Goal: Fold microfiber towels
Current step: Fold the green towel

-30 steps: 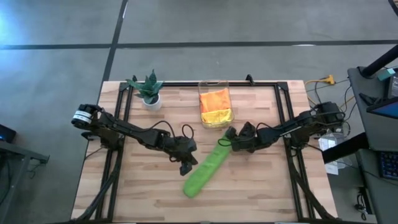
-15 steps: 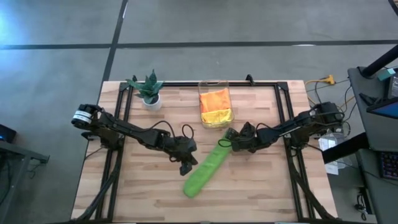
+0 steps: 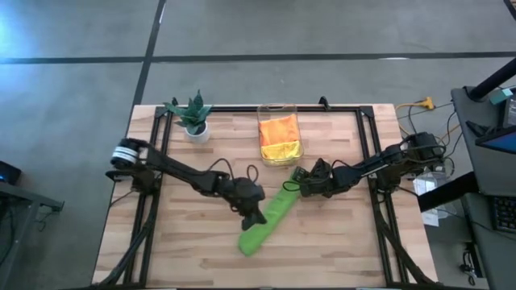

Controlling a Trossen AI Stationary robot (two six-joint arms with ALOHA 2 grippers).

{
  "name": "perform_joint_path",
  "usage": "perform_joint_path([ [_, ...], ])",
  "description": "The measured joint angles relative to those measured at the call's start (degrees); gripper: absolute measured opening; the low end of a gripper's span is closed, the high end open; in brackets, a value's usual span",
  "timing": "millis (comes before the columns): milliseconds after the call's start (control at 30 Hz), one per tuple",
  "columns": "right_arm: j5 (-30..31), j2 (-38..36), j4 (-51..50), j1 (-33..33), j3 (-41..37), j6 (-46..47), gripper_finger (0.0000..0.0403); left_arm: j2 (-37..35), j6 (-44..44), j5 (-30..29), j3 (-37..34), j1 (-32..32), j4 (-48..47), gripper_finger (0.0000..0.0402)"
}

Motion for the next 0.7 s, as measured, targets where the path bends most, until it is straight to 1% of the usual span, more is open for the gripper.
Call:
perform_joint_path([
  [67,0.42,0.0,0.0,0.33,-0.02,-0.07,0.0058,3.82,-2.64,0.95,0.53,0.9,5.44,0.0006],
  [133,0.46,0.0,0.01,0.53,-0.02,-0.02,0.0058,7.37,-5.33,1.53,0.88,1.7,8.74,0.0006],
  [200,0.75,0.0,0.04,0.76,-0.06,-0.01,0.0058,10.59,-7.1,2.5,1.58,2.51,10.73,0.0006],
  [300,0.95,0.0,0.04,1.13,-0.04,-0.07,0.0058,14.17,-7.3,3.55,2.01,3.21,10.88,0.0006],
  [433,1.98,-0.17,0.11,2.52,-0.05,0.22,0.0058,15.5,-8.59,2.72,2.14,3.58,11.68,0.0006],
  [700,1.89,-0.54,0.51,6.12,-0.06,0.27,0.0058,14.97,-9.15,-4.63,2.33,3.46,10.88,0.0006],
])
